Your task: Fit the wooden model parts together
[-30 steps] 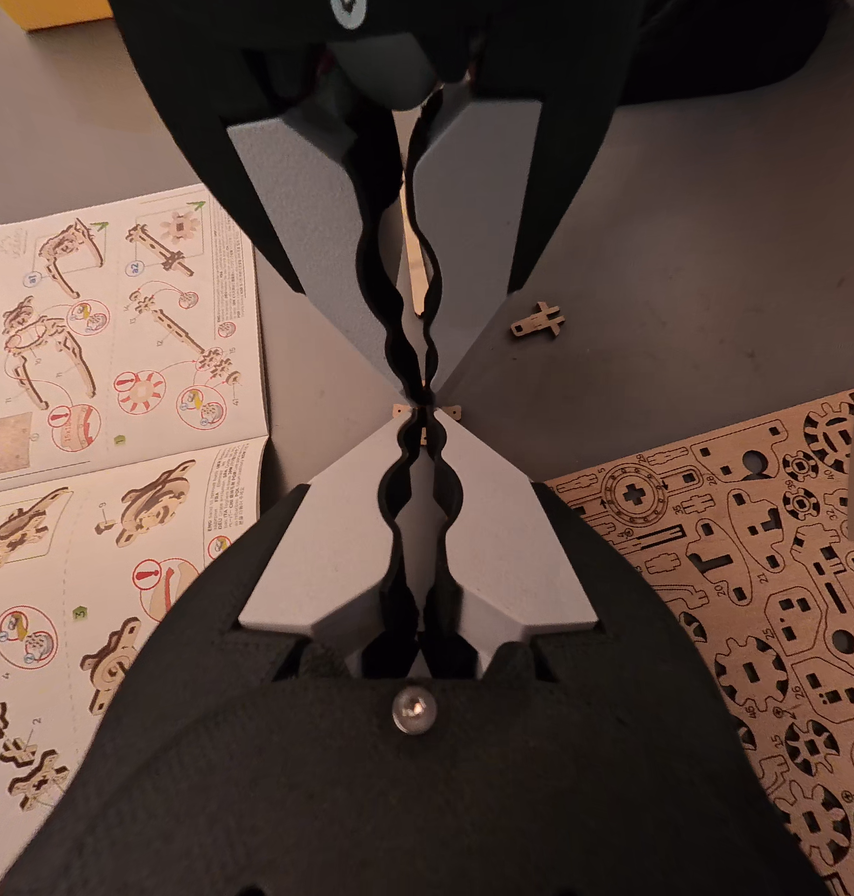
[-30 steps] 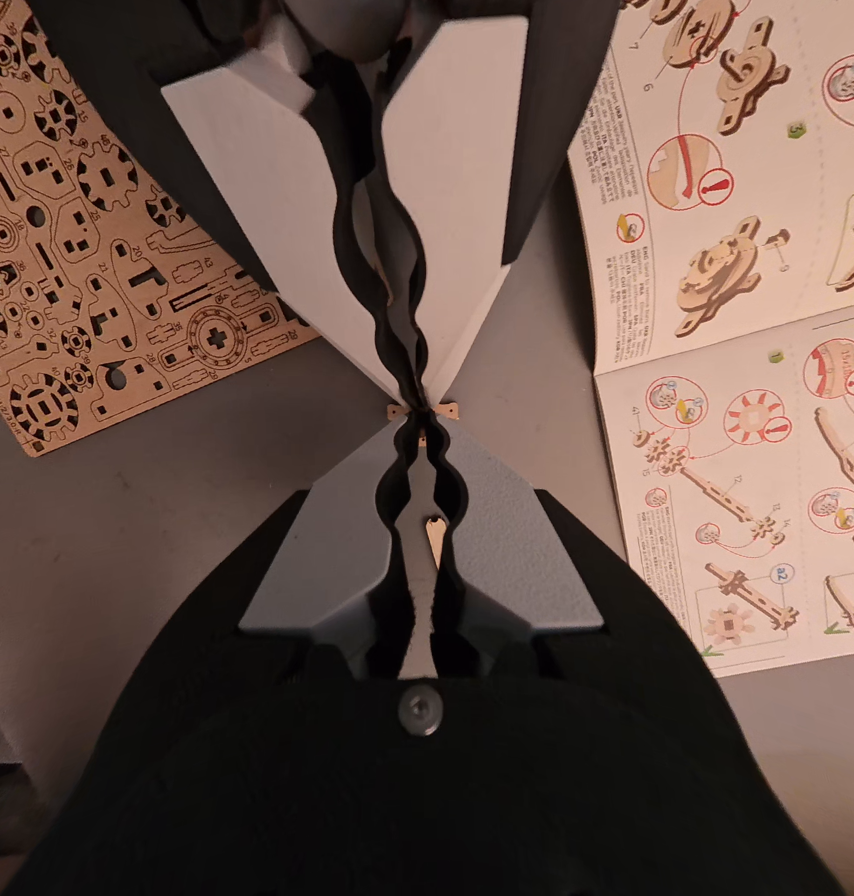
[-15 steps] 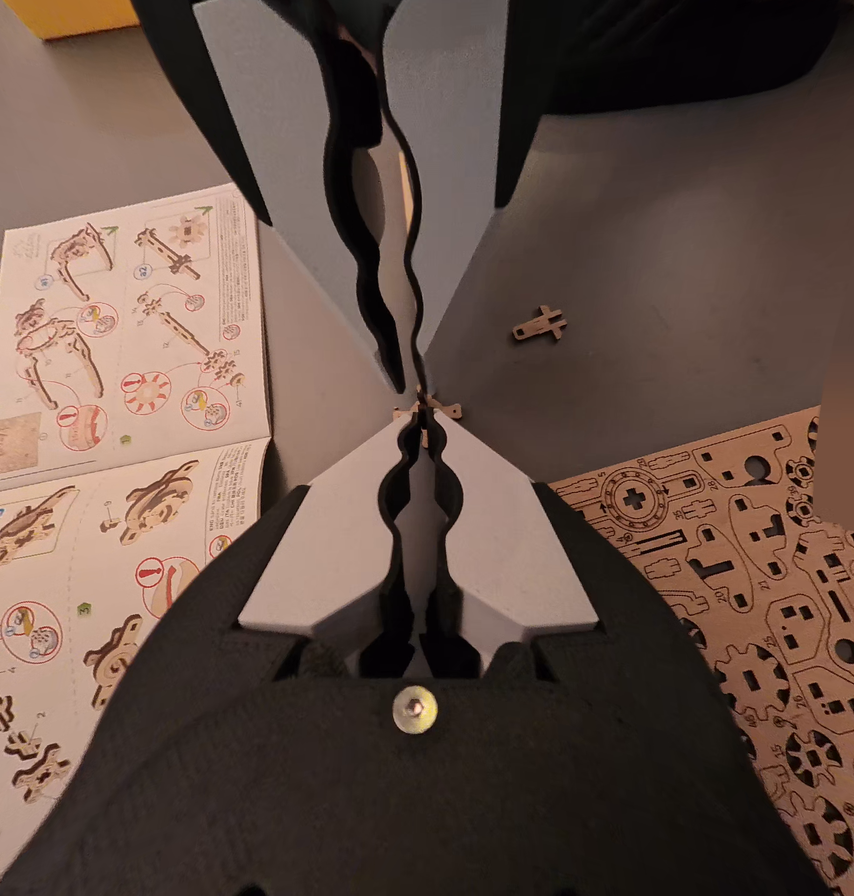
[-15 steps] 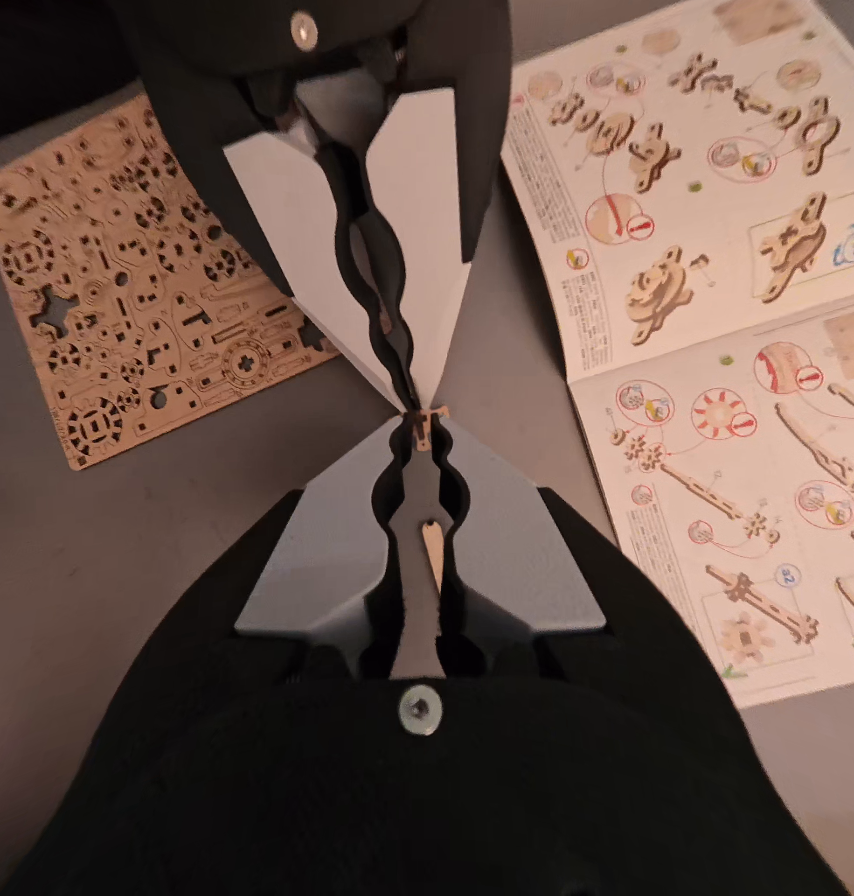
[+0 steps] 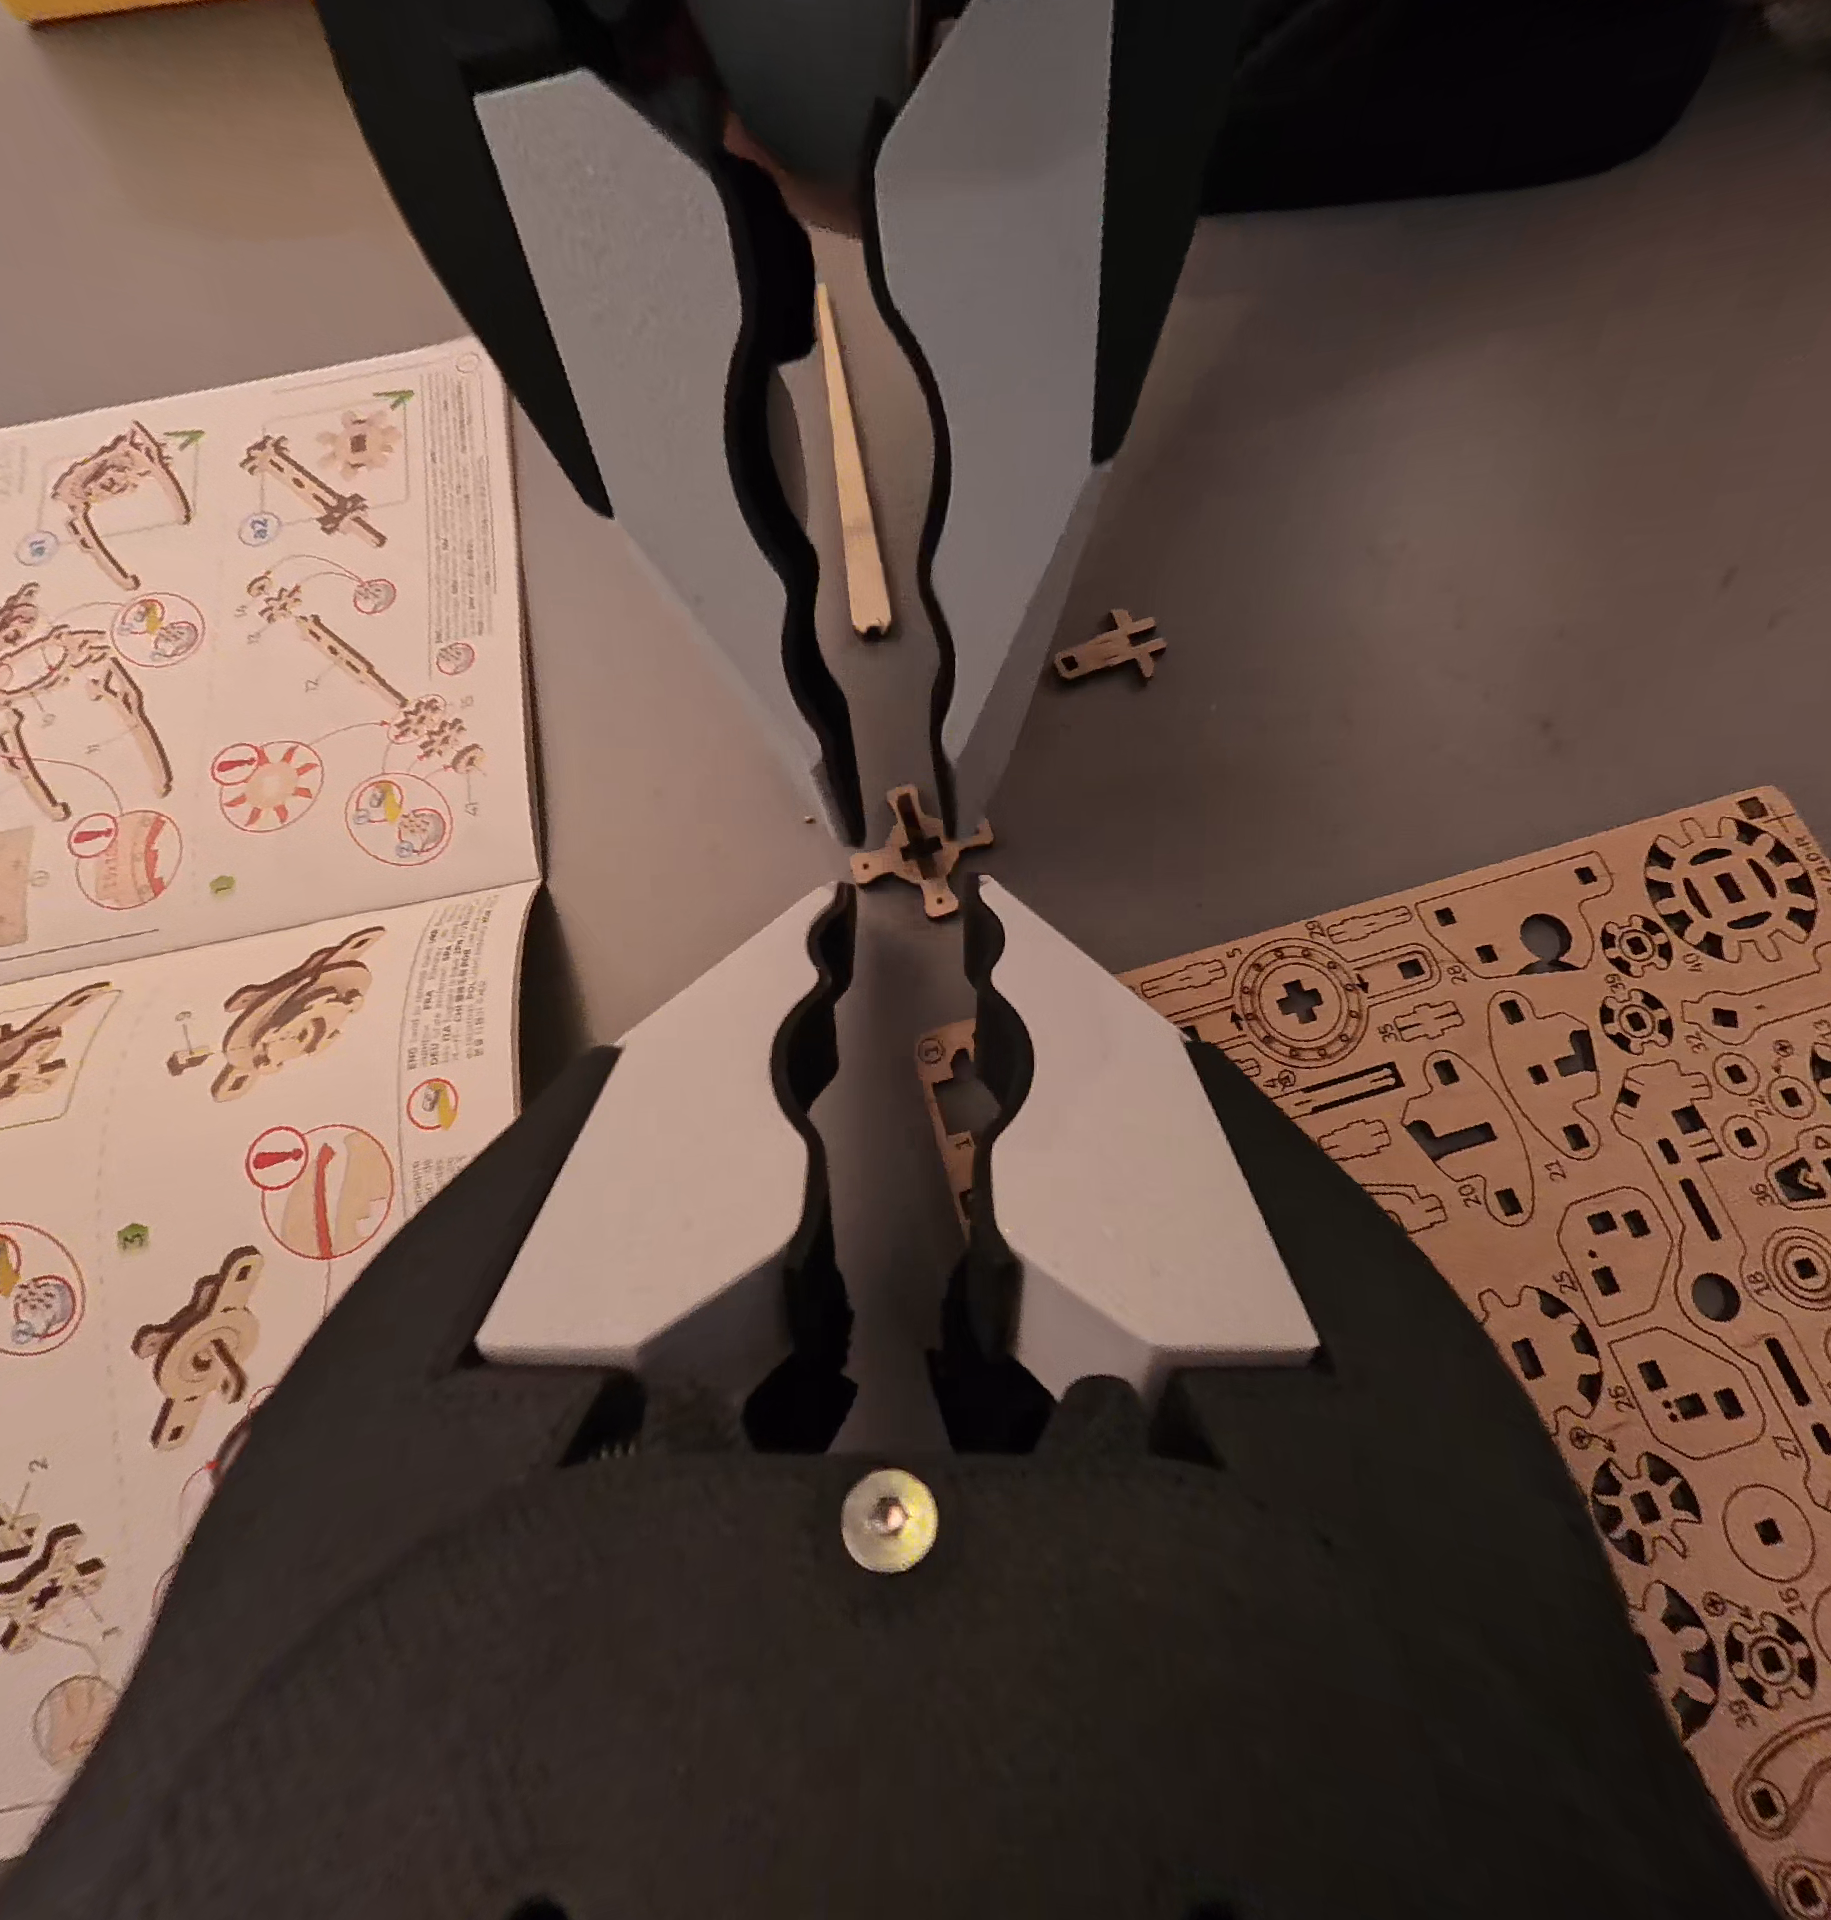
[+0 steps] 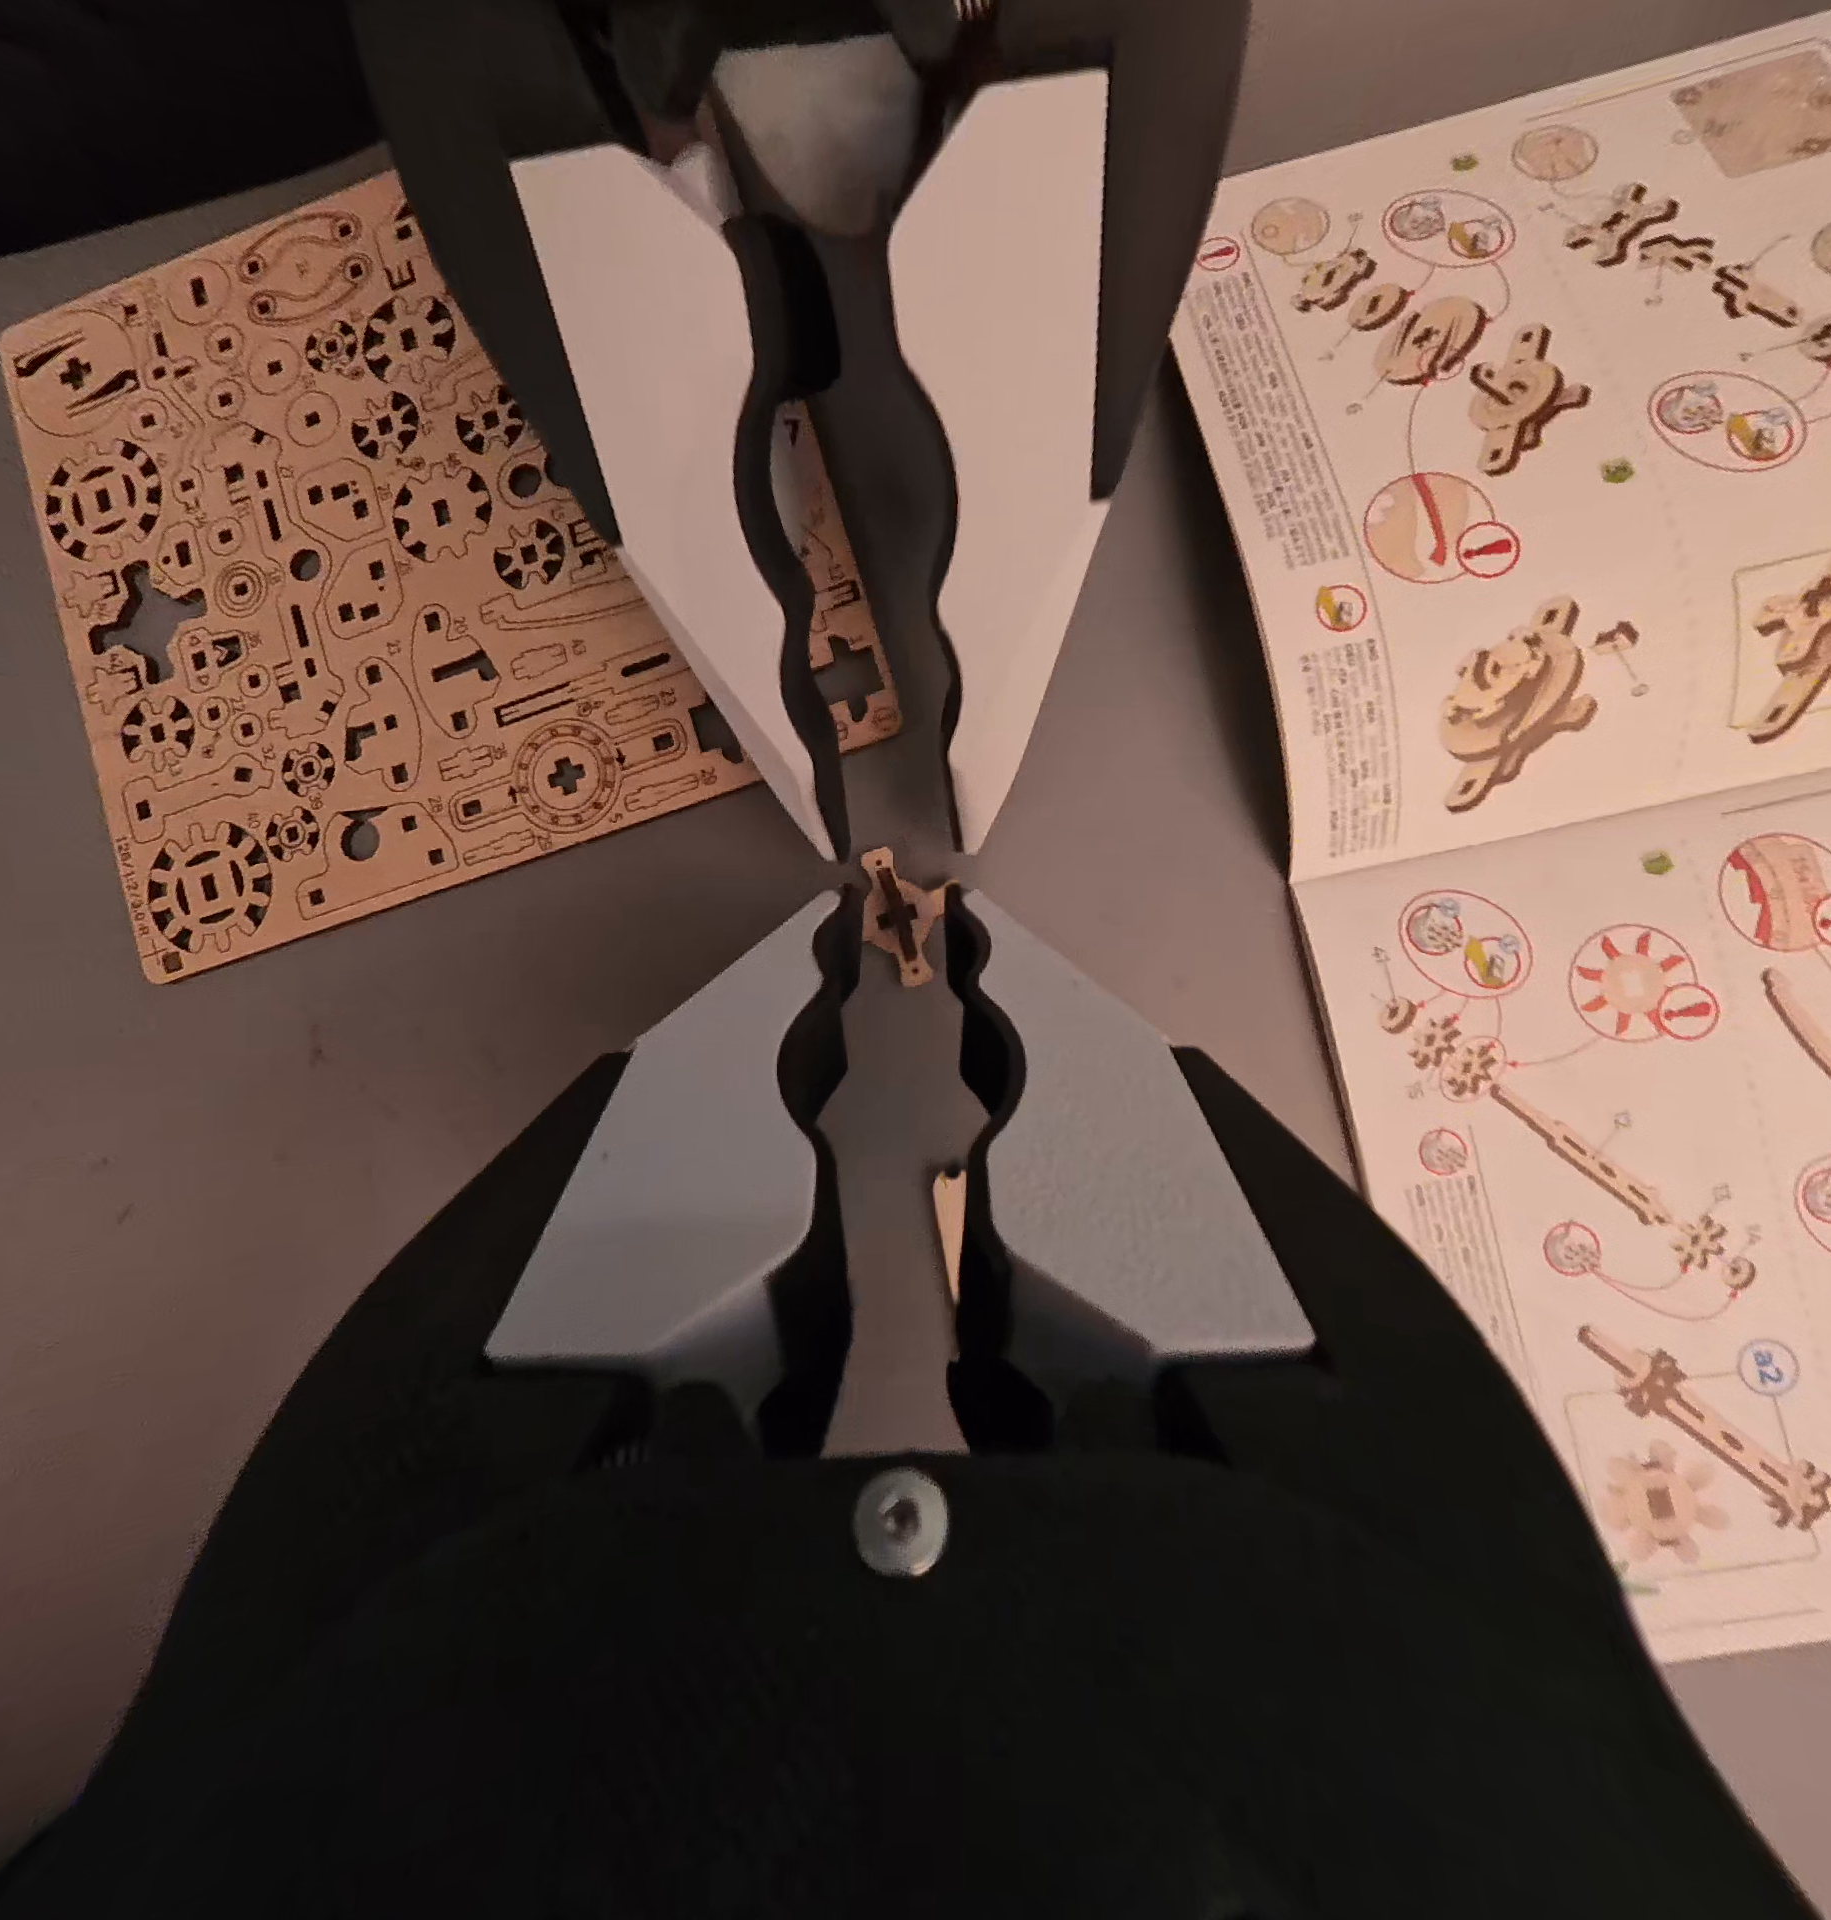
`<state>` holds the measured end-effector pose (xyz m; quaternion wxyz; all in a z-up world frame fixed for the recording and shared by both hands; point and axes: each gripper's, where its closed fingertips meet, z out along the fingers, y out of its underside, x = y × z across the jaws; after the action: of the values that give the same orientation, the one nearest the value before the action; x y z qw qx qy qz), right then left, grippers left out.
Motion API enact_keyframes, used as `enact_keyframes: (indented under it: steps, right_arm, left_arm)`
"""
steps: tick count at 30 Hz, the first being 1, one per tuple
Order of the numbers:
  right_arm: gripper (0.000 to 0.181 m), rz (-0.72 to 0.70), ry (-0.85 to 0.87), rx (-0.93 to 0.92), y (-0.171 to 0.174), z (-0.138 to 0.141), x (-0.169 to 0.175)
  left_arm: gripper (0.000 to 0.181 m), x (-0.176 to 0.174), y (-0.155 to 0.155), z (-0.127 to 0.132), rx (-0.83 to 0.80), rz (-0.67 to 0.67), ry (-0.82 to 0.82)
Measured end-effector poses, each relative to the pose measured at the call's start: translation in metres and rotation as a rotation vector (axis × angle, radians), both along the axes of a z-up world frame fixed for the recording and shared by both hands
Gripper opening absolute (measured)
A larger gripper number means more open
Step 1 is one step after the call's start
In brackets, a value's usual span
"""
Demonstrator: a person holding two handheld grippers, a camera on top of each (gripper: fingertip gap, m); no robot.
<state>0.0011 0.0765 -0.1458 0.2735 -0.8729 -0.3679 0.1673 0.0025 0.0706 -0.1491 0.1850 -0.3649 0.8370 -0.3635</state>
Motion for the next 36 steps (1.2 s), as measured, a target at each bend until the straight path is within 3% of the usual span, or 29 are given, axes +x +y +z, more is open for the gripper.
enact_keyframes:
  steps: [6, 21, 24, 29, 36]
  right_arm:
    - [0.001, 0.021, -0.020, 0.019, 0.000, -0.008, -0.005]
    - [0.001, 0.009, 0.006, 0.058, -0.002, -0.010, -0.006]
    - [0.013, 0.025, 0.015, 0.085, -0.002, -0.008, -0.007]
    - [0.023, 0.045, 0.165, 0.178, -0.002, 0.021, -0.014]
    - [0.036, 0.047, 0.514, 0.301, -0.004, 0.080, -0.009]
  left_arm:
    - [0.017, 0.000, -0.002, -0.005, 0.006, -0.002, 0.015]
    - [0.013, 0.003, -0.004, 0.007, -0.071, 0.033, -0.010]
    - [0.013, 0.005, -0.003, 0.011, -0.100, 0.050, -0.018]
    - [0.014, 0.012, -0.001, 0.023, -0.195, 0.080, -0.043]
    - [0.015, 0.016, 0.004, 0.049, -0.296, 0.104, -0.118]
